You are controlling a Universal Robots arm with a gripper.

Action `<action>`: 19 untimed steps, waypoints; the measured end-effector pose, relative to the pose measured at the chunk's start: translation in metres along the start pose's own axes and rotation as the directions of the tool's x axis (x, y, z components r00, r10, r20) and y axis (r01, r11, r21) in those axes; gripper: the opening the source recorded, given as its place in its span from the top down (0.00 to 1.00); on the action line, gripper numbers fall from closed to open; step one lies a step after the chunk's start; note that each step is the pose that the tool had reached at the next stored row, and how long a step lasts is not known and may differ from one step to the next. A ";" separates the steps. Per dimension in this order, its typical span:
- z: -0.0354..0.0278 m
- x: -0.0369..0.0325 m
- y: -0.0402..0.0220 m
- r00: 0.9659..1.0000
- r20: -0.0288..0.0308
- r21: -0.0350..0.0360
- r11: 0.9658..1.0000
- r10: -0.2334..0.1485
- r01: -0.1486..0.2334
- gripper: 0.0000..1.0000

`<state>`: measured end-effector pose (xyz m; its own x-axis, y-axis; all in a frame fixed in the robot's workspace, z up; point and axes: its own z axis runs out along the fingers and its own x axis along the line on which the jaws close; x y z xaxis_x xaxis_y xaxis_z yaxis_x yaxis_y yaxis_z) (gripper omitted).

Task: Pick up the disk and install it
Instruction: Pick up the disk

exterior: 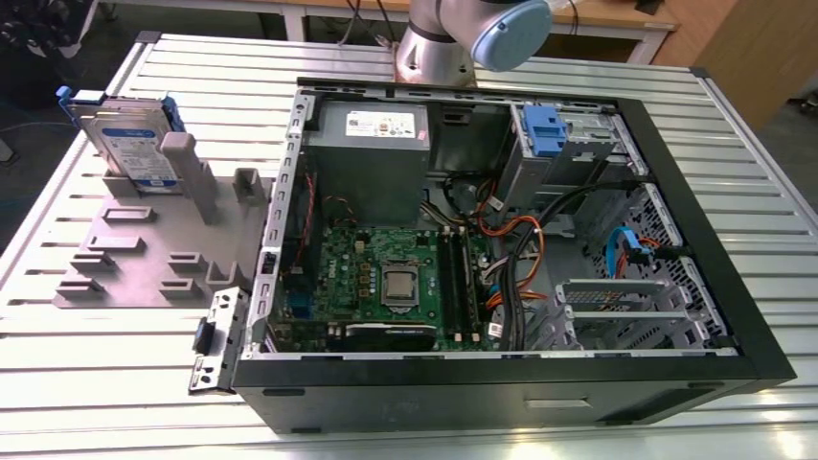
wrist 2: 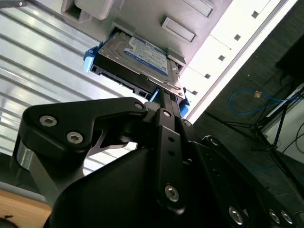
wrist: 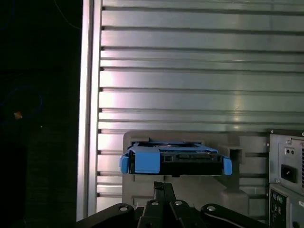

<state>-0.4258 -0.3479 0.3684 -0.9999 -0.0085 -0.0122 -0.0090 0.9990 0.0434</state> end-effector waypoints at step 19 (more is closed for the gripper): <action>0.0000 0.0000 0.0000 0.993 -0.005 -0.002 0.993 -0.115 0.115 0.89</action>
<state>-0.4258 -0.3480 0.3684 -0.9922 -0.1239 -0.0121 -0.1243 0.9913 0.0434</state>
